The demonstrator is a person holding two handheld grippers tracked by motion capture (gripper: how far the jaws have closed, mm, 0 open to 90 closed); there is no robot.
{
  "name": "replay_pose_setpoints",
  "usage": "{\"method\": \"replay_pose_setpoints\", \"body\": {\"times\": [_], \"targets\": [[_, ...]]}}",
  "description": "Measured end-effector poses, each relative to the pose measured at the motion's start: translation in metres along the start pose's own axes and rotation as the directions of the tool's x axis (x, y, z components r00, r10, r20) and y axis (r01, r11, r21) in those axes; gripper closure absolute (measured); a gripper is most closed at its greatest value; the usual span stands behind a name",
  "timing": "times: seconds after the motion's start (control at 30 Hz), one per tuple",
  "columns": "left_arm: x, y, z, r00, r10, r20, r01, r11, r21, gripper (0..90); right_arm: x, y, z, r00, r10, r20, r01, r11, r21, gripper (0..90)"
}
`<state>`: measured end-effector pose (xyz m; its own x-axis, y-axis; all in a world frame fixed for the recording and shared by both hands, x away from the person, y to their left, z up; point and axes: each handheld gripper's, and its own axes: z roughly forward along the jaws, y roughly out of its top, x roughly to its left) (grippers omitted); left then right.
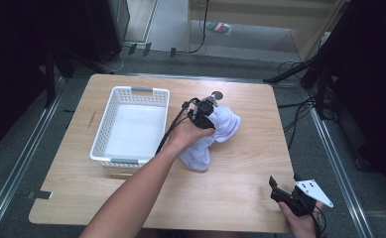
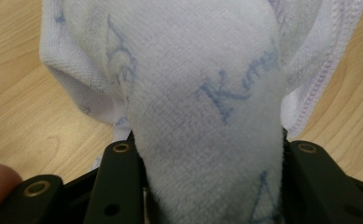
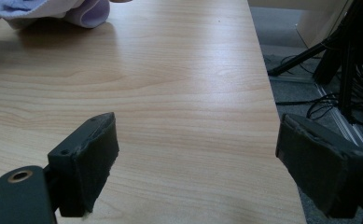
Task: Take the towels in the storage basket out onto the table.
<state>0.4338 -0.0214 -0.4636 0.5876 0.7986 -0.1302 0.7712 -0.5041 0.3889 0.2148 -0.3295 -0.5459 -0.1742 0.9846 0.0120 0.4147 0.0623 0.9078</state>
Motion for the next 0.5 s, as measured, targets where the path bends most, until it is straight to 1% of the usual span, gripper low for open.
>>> {"method": "replay_pose_setpoints", "body": {"times": [0.03, 0.1, 0.13, 0.17, 0.27, 0.3, 0.33, 0.37, 0.4, 0.43, 0.47, 0.5], "targets": [[0.000, 0.000, 0.000, 1.0000, 0.000, 0.000, 0.000, 1.0000, 0.000, 56.2, 0.000, 0.000, 0.000, 1.0000, 0.000, 0.000, 0.000, 1.000, 0.000, 13.3], [-0.001, -0.001, 0.003, 0.9999, 0.011, -0.010, -0.011, 0.9998, 0.015, 55.6, 0.000, 0.000, 0.000, 1.0000, 0.000, 0.001, 0.000, 1.000, 0.000, 13.3], [-0.002, -0.002, 0.006, 0.9999, 0.007, -0.007, -0.007, 0.9998, 0.019, 54.5, 0.000, 0.000, 0.000, 1.0000, 0.001, 0.001, -0.001, 1.000, 0.001, 13.3], [-0.001, -0.003, 0.008, 0.9998, 0.015, -0.012, -0.015, 0.9997, 0.021, 53.6, 0.000, 0.000, 0.000, 1.0000, 0.001, 0.001, -0.001, 1.000, 0.001, 13.3], [-0.003, -0.004, 0.011, 0.9997, 0.019, -0.013, -0.019, 0.9994, 0.029, 51.2, 0.000, 0.000, 0.000, 1.0000, 0.001, 0.001, -0.001, 1.000, 0.001, 13.4], [-0.005, -0.005, 0.013, 0.9989, 0.032, -0.034, -0.031, 0.9985, 0.045, 47.1, 0.000, 0.000, 0.000, 1.0000, 0.000, 0.002, 0.000, 1.000, 0.001, 13.4], [-0.005, -0.005, 0.013, 0.9989, 0.032, -0.034, -0.031, 0.9985, 0.045, 44.3, 0.000, 0.000, 0.000, 1.0000, 0.000, 0.002, 0.000, 1.000, 0.001, 13.4], [-0.006, -0.005, 0.015, 0.9984, 0.037, -0.043, -0.035, 0.9982, 0.048, 41.2, 0.000, 0.000, 0.000, 1.0000, 0.000, 0.002, 0.000, 1.000, 0.003, 13.4], [-0.007, -0.005, 0.015, 0.9980, 0.042, -0.048, -0.040, 0.9979, 0.051, 41.2, 0.000, 0.000, 0.000, 1.0000, 0.000, 0.002, 0.000, 1.000, 0.003, 13.4], [-0.009, -0.004, 0.015, 0.9983, 0.040, -0.042, -0.038, 0.9981, 0.048, 33.0, 0.000, 0.000, 0.000, 1.0000, 0.000, 0.003, 0.000, 1.000, 0.004, 13.4], [-0.009, -0.004, 0.015, 0.9983, 0.040, -0.042, -0.038, 0.9981, 0.048, 28.1, 0.000, 0.000, 0.000, 1.0000, 0.000, 0.003, 0.000, 1.000, 0.004, 13.4], [-0.010, -0.003, 0.013, 0.9973, 0.050, -0.054, -0.048, 0.9980, 0.040, 23.7, 0.000, 0.000, 0.000, 1.0000, 0.001, 0.003, -0.001, 1.000, 0.002, 13.4]]}}
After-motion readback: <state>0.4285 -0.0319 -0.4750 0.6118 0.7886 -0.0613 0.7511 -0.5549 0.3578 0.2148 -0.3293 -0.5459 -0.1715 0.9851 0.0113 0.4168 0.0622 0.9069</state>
